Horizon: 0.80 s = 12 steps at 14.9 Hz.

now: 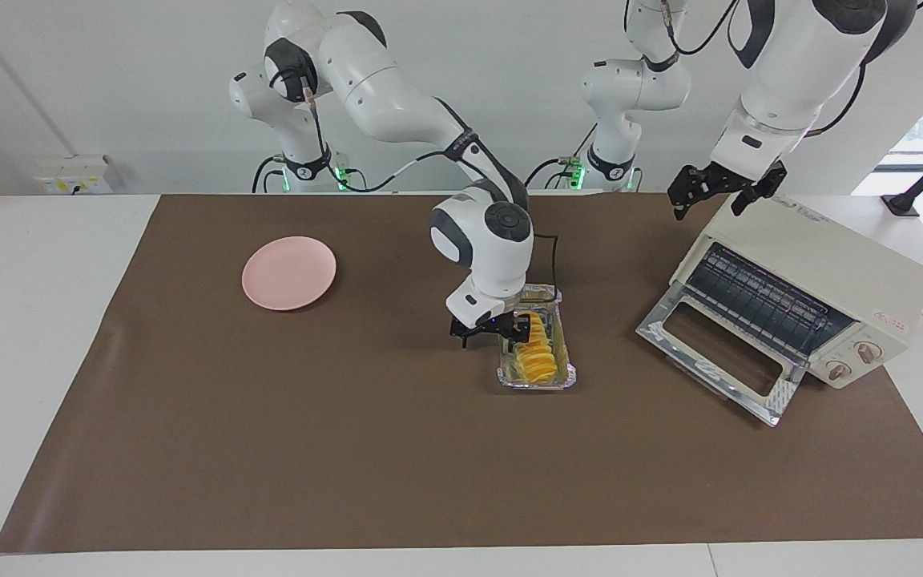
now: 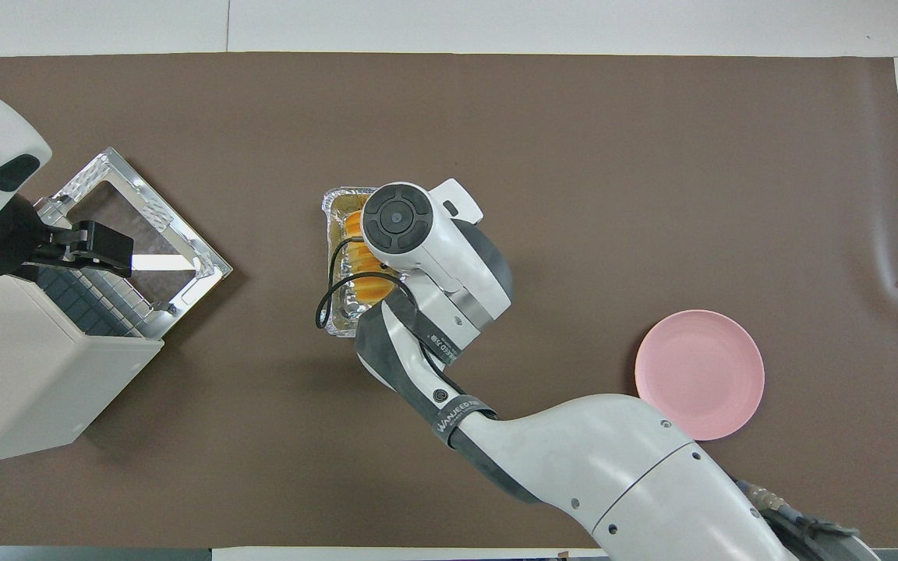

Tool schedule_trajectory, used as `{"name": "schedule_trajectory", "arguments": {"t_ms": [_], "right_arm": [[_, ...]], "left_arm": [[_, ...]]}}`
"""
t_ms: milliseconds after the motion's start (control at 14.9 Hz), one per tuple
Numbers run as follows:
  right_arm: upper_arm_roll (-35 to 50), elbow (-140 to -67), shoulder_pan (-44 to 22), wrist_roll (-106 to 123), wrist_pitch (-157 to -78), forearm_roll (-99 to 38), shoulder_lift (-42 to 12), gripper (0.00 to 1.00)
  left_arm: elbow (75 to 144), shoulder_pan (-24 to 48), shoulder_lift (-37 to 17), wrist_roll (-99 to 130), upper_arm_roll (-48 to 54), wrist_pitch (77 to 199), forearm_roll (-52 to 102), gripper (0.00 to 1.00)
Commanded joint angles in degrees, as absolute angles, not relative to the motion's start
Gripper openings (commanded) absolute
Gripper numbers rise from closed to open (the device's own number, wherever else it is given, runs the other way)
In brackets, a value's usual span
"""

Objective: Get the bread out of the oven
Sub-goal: 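Grasp the foil tray rim with the right gripper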

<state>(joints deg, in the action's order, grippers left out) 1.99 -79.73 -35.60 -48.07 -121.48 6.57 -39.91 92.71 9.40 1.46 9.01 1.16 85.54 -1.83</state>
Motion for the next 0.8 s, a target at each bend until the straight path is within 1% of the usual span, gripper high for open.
{"name": "schedule_trajectory", "arguments": {"t_ms": [0,67,535,736], "right_arm": [[2.37,-79.72,-35.16,-47.11,-121.9,7.47,-39.55,0.03],[2.37,-79.72,-35.33,-47.11,-121.9,6.95,-39.55,0.0],[2.55,-79.45,-35.25,-47.2,-121.91,6.68,-39.38,0.0],[2.81,-79.28,-33.06,-45.54,-120.33,5.98,-37.8,0.0]], "left_arm": [[93.69,8.96,2.64,8.53,1.14,86.04,-0.79,1.0],[93.69,8.96,2.64,8.44,1.23,86.04,-0.79,1.0],[93.69,8.96,2.64,8.53,1.14,86.04,-0.79,1.0],[93.69,8.96,2.55,8.53,1.14,86.04,-0.79,1.0]]}}
